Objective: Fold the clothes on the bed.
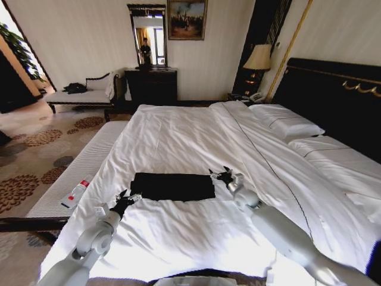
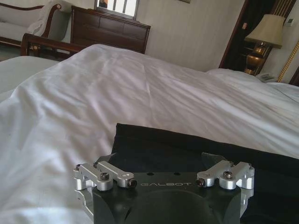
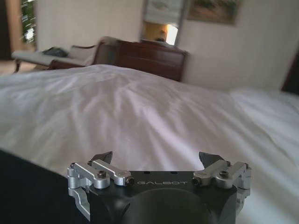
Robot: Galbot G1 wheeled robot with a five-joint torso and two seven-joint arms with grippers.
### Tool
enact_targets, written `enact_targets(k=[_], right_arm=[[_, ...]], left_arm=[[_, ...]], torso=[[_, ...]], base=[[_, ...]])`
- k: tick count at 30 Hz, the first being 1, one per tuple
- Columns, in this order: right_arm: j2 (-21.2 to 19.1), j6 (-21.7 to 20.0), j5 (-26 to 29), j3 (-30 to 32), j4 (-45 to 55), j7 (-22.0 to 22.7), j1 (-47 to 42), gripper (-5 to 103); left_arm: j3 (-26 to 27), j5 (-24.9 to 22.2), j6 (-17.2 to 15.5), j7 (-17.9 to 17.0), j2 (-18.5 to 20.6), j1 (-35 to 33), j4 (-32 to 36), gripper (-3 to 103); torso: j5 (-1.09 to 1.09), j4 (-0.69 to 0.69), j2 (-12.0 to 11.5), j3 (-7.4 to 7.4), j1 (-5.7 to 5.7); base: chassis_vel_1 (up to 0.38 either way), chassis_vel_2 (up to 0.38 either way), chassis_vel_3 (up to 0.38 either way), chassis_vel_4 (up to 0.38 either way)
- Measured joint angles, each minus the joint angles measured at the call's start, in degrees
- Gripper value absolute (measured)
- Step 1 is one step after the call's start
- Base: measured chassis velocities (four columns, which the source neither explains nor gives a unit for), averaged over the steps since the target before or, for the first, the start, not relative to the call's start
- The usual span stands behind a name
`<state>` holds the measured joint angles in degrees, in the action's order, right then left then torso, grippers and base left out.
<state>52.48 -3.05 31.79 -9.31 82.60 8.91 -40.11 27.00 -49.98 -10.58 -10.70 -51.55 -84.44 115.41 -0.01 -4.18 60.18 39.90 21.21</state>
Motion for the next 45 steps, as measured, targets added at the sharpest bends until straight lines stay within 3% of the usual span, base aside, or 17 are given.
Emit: enact_targets(k=[3, 9, 15, 21, 26, 32, 36, 37, 41, 42, 45], right_arm=[[0.4, 3.8, -7.5, -2.0, -2.9, -2.1, 1.5, 100], [-0.7, 7.5, -15.6, -3.4, -3.6, -4.3, 1.1, 100], [-2.7, 13.7, -28.1, -4.8, -3.0, -7.2, -2.2, 100], [-4.4, 15.9, -31.9, -5.0, -0.2, -7.9, -5.0, 100], [-9.9, 16.0, -33.5, -4.0, 9.2, -8.6, -9.6, 100], [-10.7, 14.3, -29.6, -3.7, 12.8, -8.1, -9.0, 100], [-4.2, 12.2, -24.5, -8.8, 5.3, -7.0, 1.4, 100], [-4.2, 12.2, -24.5, -8.8, 5.3, -7.0, 1.4, 100], [3.2, 12.6, -24.2, -13.5, -5.0, -7.1, 7.4, 100], [3.2, 12.6, -24.2, -13.5, -5.0, -7.1, 7.4, 100], [11.7, 13.7, -25.2, -16.2, -13.4, -7.6, 10.3, 100]], left_arm=[[0.3, -0.8, -0.2, -0.2, 0.3, -0.1, 0.4, 100], [0.7, -1.9, -0.4, -0.3, 0.4, 0.0, 0.4, 100], [0.9, -3.2, -0.8, -0.4, 0.2, 0.3, 0.9, 100], [1.7, -3.6, -0.9, -0.4, 0.5, -0.3, 1.4, 100], [2.2, -4.3, -1.0, -0.4, -0.1, -0.1, 0.9, 100], [1.9, -4.3, -1.0, -0.4, -0.6, 0.1, 0.8, 100], [2.5, -4.4, -1.1, -0.5, -0.5, -1.2, 2.2, 100], [2.5, -4.4, -1.1, -0.5, -0.5, -1.2, 2.2, 100], [6.4, -6.0, -1.3, -0.3, 0.1, -4.8, 5.4, 100], [6.4, -6.0, -1.3, -0.3, 0.1, -4.8, 5.4, 100], [11.3, -8.1, -1.6, -0.1, 0.2, -8.7, 9.5, 100]], torso=[[0.02, 0.0, 0.0, 0.0, 0.0], [0.0, -0.01, 0.0, -0.01, 0.0], [0.02, -0.02, 0.0, -0.01, 0.0], [0.01, 0.0, 0.0, -0.01, 0.0], [0.0, -0.02, 0.0, -0.01, -0.02], [0.01, -0.05, 0.0, -0.02, -0.02], [-0.01, 0.01, 0.0, -0.01, -0.01], [-0.01, 0.01, 0.0, -0.01, -0.01], [0.0, -0.01, 0.0, -0.01, -0.01], [0.0, -0.01, 0.0, -0.01, -0.01], [-0.03, -0.02, 0.0, -0.01, -0.01]], base=[[0.0, 0.0, 0.0, 0.0], [0.0, 0.0, 0.0, 0.0], [0.0, 0.0, 0.0, 0.0], [0.0, 0.0, 0.0, 0.0], [0.0, 0.0, 0.0, 0.0], [0.0, 0.0, 0.0, 0.0], [0.0, 0.0, 0.0, 0.0], [0.0, 0.0, 0.0, 0.0], [0.0, 0.0, 0.0, 0.0], [0.0, 0.0, 0.0, 0.0], [0.0, 0.0, 0.0, 0.0]])
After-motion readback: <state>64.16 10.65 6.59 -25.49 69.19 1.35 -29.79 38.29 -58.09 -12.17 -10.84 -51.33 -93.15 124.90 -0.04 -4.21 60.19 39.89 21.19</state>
